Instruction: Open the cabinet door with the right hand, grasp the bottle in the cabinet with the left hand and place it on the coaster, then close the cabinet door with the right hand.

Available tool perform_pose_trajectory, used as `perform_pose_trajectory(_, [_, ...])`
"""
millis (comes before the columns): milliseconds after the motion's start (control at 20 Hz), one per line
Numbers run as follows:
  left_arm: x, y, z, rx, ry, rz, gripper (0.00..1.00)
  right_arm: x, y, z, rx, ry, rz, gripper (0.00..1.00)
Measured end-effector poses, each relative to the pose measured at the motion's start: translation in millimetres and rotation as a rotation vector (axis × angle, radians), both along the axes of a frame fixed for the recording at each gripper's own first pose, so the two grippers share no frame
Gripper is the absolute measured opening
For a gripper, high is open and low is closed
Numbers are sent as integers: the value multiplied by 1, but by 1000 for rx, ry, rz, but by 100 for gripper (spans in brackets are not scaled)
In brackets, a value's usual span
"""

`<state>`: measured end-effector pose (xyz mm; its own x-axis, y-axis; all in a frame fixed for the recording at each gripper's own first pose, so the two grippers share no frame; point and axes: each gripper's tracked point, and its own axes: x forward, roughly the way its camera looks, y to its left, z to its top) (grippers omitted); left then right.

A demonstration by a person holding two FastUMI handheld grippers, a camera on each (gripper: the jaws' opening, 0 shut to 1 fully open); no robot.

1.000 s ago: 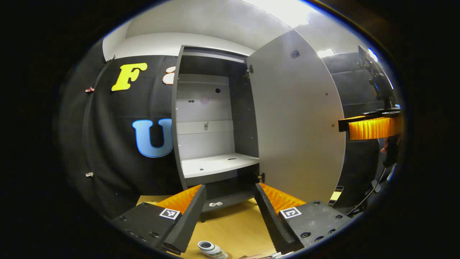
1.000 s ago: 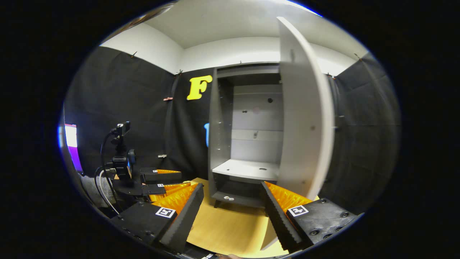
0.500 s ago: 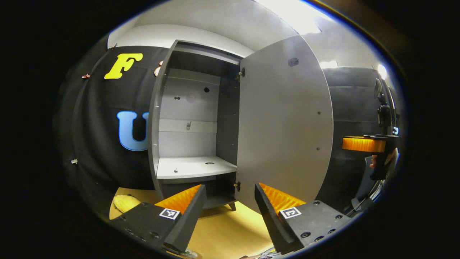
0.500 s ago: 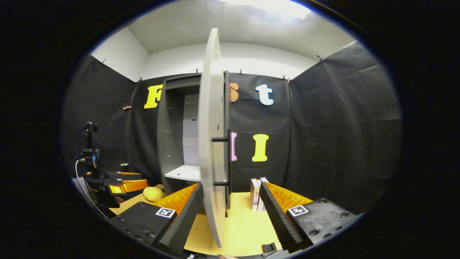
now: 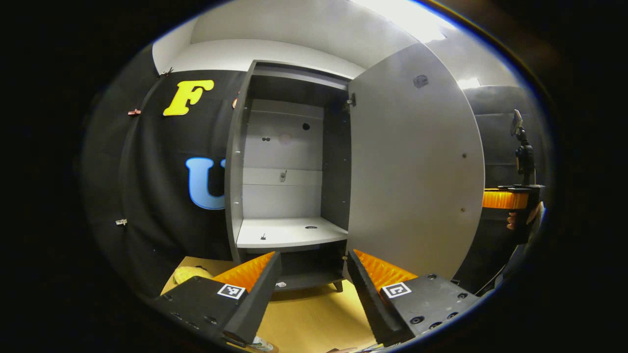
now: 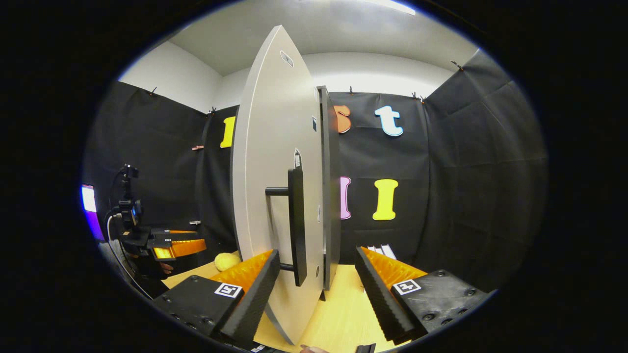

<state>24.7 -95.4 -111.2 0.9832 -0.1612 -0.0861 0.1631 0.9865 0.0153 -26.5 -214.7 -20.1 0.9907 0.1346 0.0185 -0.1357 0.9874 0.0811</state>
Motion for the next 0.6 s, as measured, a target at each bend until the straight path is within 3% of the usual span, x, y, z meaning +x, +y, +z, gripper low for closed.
perform_pose_trajectory(50, [0,2,-2,-4,8,9,85,-1,4,-1,12,8,17,95])
perform_pose_trajectory(150, [3,9,-2,1,15,20,85,0,8,-1,8,15,26,96])
perform_pose_trajectory(200, [5,13,-2,4,17,22,86,0,12,-2,9,16,27,90])
perform_pose_trajectory(250, [6,16,-3,4,22,19,85,3,21,-2,7,19,32,97])
perform_pose_trajectory(300, [7,19,-4,1,25,12,85,4,33,-3,8,21,41,90])
perform_pose_trajectory(400, [10,27,-2,-3,23,-9,86,8,58,-3,5,20,53,100])
perform_pose_trajectory(600, [10,51,-6,-9,48,-74,86,23,107,-4,-9,19,36,97])
